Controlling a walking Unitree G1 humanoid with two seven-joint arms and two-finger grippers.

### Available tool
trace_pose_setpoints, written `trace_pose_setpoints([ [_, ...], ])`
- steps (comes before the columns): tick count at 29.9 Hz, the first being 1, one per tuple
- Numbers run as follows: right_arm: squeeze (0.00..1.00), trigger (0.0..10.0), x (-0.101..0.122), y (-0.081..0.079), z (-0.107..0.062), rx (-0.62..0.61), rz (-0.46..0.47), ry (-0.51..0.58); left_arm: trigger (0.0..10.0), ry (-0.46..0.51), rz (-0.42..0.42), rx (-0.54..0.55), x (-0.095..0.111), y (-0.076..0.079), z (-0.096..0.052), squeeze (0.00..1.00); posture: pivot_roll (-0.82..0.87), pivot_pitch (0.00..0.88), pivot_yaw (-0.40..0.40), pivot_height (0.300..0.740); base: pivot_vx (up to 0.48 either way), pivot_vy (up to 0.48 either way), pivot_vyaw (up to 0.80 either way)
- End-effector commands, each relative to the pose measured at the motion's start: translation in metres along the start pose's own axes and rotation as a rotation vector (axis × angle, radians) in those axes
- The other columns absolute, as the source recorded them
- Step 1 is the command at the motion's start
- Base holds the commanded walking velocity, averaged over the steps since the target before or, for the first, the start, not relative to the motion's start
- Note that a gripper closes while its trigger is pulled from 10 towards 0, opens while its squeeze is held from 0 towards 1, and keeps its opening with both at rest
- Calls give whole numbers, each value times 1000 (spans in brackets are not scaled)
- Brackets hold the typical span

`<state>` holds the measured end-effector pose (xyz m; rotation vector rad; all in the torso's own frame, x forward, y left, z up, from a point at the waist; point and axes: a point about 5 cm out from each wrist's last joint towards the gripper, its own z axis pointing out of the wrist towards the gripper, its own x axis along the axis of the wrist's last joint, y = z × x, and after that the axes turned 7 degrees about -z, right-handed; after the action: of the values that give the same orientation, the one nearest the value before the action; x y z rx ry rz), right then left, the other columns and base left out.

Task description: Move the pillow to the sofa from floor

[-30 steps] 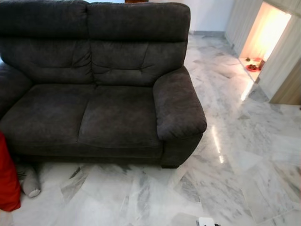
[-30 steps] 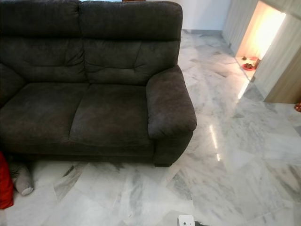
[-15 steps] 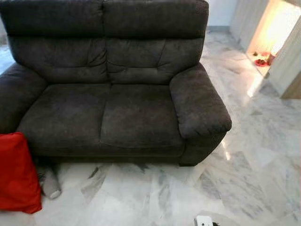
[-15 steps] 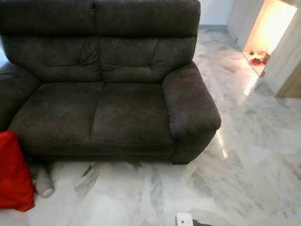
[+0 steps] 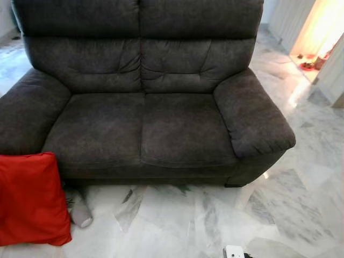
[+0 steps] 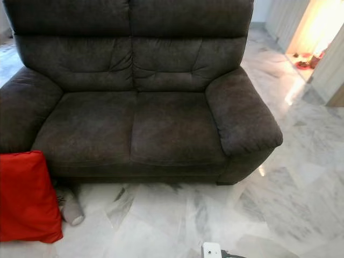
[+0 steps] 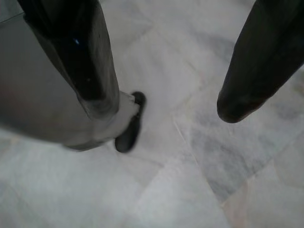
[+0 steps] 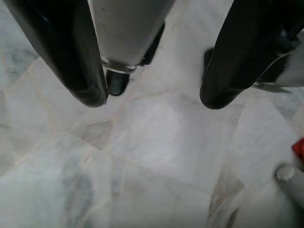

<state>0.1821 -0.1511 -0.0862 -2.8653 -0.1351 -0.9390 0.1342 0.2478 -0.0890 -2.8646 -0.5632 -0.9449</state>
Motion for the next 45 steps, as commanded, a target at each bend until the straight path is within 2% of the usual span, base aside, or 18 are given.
trace_pose_setpoints([
  [1, 0, 10000, -1, -7, 1, 13, 9, -4, 10000, -34, -7, 19, -9, -7, -3, 0, 120, 155, -21, 740, 0, 469, 0],
  [30, 0, 10000, -2, -6, 1, 20, -15, -16, 10000, -38, -8, 16, -11, -6, -3, 0, 127, 120, -27, 740, 0, 466, 0],
  [45, 0, 10000, -2, -6, 1, 21, -15, -16, 10000, -34, -9, 17, -10, -6, -3, 0, 128, 133, -30, 740, 0, 398, 0],
])
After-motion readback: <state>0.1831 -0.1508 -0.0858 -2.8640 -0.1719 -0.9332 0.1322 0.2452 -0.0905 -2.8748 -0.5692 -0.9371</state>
